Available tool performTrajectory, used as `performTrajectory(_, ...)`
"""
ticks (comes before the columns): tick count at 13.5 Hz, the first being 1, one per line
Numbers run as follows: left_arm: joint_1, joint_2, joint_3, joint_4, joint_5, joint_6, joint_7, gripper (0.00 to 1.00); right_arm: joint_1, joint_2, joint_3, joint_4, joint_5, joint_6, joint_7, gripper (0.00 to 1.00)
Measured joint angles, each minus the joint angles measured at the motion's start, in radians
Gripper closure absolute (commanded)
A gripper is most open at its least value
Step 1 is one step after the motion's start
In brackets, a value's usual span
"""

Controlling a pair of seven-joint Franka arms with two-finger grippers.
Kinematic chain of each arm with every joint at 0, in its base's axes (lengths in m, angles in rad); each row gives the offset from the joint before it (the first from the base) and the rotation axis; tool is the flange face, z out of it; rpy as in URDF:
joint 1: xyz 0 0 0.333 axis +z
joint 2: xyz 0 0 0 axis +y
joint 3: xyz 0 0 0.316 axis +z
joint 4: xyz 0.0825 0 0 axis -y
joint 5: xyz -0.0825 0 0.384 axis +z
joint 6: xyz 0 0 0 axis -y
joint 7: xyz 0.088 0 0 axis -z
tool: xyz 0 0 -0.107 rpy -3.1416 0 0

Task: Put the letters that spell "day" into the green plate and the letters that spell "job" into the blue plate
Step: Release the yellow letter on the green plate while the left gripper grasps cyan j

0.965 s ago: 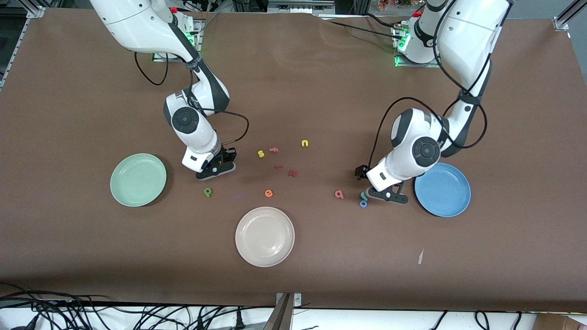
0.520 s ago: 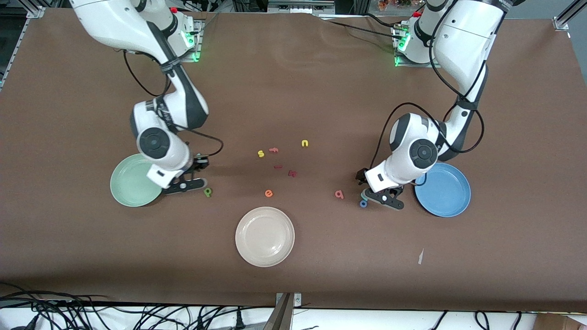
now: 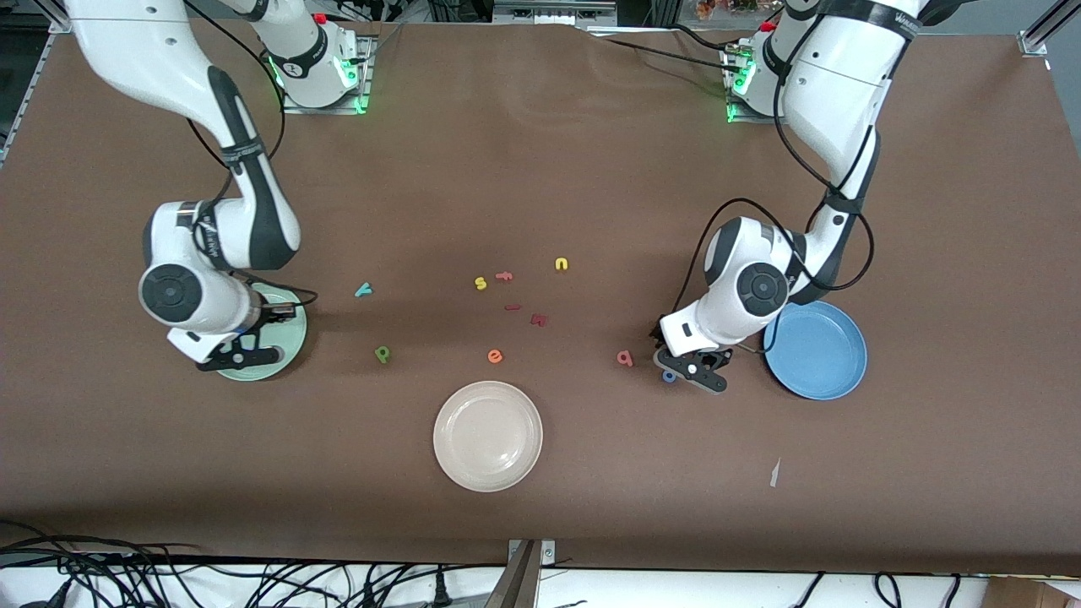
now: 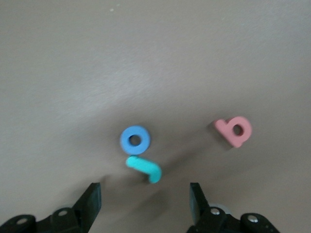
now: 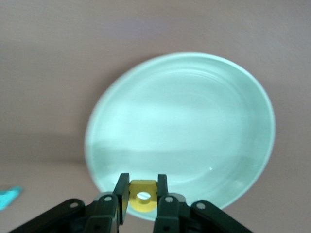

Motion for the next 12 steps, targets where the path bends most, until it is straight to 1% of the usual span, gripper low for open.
performTrajectory(1, -0.005, 0.007, 0.0, 0.005, 0.0, 0.0, -0.007, 0.13, -0.021, 0.014, 0.0, 0.0, 0.0, 0.004, -0.008, 0.79)
performTrajectory(2, -0.006, 0.014, 0.0, 0.007, 0.0, 0.001, -0.009, 0.14, -0.035, 0.029, 0.0, 0.0, 0.0, 0.011, -0.012, 0.24)
performTrajectory(3, -0.006, 0.019, 0.002, 0.007, 0.0, 0.004, -0.009, 0.17, -0.039, 0.041, 0.0, 0.0, 0.002, 0.018, -0.012, 0.0)
performTrajectory(5, -0.006, 0.028, 0.009, 0.01, 0.0, 0.013, -0.009, 0.37, -0.037, 0.05, 0.006, 0.002, 0.028, 0.021, -0.011, 0.0)
performTrajectory(6, -0.006, 0.032, 0.013, 0.012, 0.0, 0.013, -0.008, 0.46, -0.034, 0.049, 0.009, 0.009, 0.039, 0.02, -0.011, 0.0)
performTrajectory(7, -0.006, 0.035, 0.017, 0.015, 0.0, 0.015, -0.008, 0.52, -0.028, 0.048, 0.012, 0.019, 0.045, 0.015, -0.011, 0.0)
performTrajectory(9, -0.006, 0.035, 0.022, 0.023, 0.0, 0.015, -0.008, 0.61, -0.019, 0.043, 0.017, 0.033, 0.053, -0.01, -0.008, 0.0)
performTrajectory(11, -0.006, 0.036, 0.023, 0.026, 0.0, 0.015, -0.008, 0.63, -0.017, 0.032, 0.035, 0.036, 0.073, -0.035, 0.015, 0.0)
performTrajectory(12, -0.006, 0.036, 0.024, 0.026, 0.0, 0.015, -0.008, 0.65, -0.017, 0.024, 0.048, 0.035, 0.089, -0.046, 0.046, 0.0)
